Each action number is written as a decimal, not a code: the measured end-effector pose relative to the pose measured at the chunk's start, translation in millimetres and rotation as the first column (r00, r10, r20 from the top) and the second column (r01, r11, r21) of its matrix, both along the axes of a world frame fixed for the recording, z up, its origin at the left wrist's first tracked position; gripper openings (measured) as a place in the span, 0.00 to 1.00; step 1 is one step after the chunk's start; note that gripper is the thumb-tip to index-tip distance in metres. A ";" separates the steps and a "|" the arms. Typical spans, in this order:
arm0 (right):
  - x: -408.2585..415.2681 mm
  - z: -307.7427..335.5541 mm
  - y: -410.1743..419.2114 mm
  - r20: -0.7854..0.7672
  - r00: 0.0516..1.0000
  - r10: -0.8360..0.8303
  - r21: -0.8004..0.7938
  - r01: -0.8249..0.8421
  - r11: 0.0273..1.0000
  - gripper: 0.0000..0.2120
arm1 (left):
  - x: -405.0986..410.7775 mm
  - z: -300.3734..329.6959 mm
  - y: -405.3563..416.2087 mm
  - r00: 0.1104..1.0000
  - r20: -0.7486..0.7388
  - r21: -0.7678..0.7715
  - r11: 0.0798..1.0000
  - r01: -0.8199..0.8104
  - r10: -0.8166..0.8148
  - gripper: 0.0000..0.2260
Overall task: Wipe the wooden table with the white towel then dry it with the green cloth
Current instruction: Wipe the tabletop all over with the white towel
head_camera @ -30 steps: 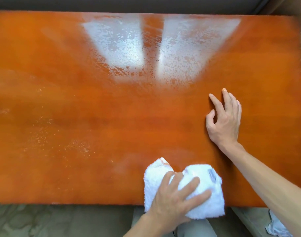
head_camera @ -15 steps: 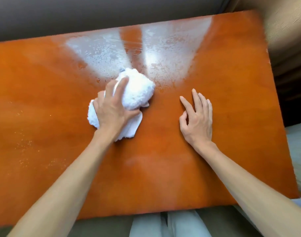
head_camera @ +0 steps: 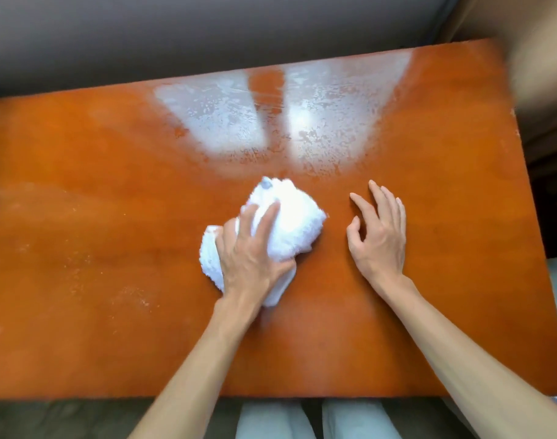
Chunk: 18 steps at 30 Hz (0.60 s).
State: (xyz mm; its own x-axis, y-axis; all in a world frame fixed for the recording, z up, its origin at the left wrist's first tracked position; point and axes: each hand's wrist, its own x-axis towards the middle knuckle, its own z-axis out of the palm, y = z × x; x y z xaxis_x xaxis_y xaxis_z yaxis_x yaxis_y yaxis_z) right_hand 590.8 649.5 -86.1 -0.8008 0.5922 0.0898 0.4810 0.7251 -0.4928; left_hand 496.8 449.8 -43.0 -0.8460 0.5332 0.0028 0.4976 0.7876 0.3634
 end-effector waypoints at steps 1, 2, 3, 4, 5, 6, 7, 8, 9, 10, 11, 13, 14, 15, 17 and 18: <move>-0.2 1.8 -0.8 -0.014 1.000 -0.004 -0.033 0.004 0.999 0.21 | 18.9 -0.1 -12.3 0.999 -0.003 0.015 0.999 0.036 -0.036 0.42; -1.8 4.6 -2.9 -0.026 1.000 -0.007 -0.076 0.005 0.997 0.20 | 36.9 0.5 -25.6 0.997 -0.004 0.025 0.997 0.075 -0.075 0.42; -4.9 8.5 -7.2 -0.039 0.999 -0.002 -0.130 -0.003 0.992 0.20 | 53.4 1.2 -39.7 0.994 0.001 0.026 0.994 0.110 -0.110 0.41; -10.4 13.1 -14.6 -0.060 0.998 0.013 -0.194 -0.024 0.981 0.20 | 66.6 1.4 -54.0 0.991 0.004 0.018 0.991 0.134 -0.135 0.41; -17.9 17.9 -25.3 -0.092 0.995 0.036 -0.270 -0.060 0.961 0.19 | 75.5 0.9 -68.2 0.990 0.011 0.003 0.990 0.142 -0.142 0.42; -26.9 23.0 -38.4 -0.135 0.989 0.061 -0.350 -0.105 0.931 0.19 | 80.1 0.2 -81.9 0.992 0.023 -0.014 0.992 0.127 -0.127 0.43; -37.6 28.0 -53.3 -0.187 0.979 0.083 -0.422 -0.156 0.893 0.18 | 80.5 -0.4 -94.8 0.995 0.038 -0.027 0.995 0.094 -0.093 0.44; -49.6 31.5 -69.4 -0.239 0.965 0.109 -0.471 -0.213 0.856 0.18 | 77.1 -0.4 -106.7 0.998 0.042 -0.035 0.998 0.054 -0.053 0.45; -61.3 32.2 -85.6 -0.273 0.951 0.143 -0.497 -0.267 0.826 0.19 | 70.7 -0.5 -117.7 0.999 0.037 -0.037 0.999 0.017 -0.016 0.45; -72.4 29.8 -102.2 -0.287 0.939 0.191 -0.498 -0.316 0.808 0.19 | 62.1 -1.2 -127.3 1.000 0.028 -0.033 0.999 -0.012 0.013 0.44; -82.7 25.2 -118.2 -0.287 0.927 0.243 -0.483 -0.359 0.799 0.19 | 51.6 -1.6 -136.7 0.999 0.018 -0.025 0.999 -0.037 0.037 0.42; -97.4 11.7 -147.1 -0.230 0.908 0.349 -0.373 -0.414 0.831 0.19 | 27.7 -1.2 -154.2 0.996 0.004 -0.011 0.996 -0.085 0.085 0.39; -100.6 5.5 -157.7 -0.180 0.903 0.391 -0.260 -0.427 0.866 0.19 | 15.0 -0.9 -162.1 0.995 0.001 -0.013 0.995 -0.102 0.102 0.38; -102.1 1.0 -164.0 -0.130 0.903 0.410 -0.149 -0.426 0.892 0.18 | 1.9 -0.7 -169.5 0.994 -0.001 -0.013 0.994 -0.111 0.111 0.38; -101.6 -4.0 -167.7 -0.073 0.914 0.400 -0.024 -0.403 0.915 0.18 | -25.2 -2.0 -182.9 0.993 -0.008 0.000 0.993 -0.116 0.116 0.38; -100.7 -5.0 -166.7 -0.068 0.918 0.391 -0.003 -0.393 0.920 0.18 | -39.5 -2.7 -187.8 0.993 -0.011 0.007 0.993 -0.122 0.122 0.39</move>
State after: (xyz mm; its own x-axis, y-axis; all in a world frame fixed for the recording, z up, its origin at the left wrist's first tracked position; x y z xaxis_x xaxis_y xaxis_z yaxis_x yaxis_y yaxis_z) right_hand 490.1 482.8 -91.0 -0.9618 0.2339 0.1422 0.1265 0.8405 -0.5268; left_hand 457.4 262.0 -45.7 -0.9044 0.4263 0.0158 0.4023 0.8401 0.3639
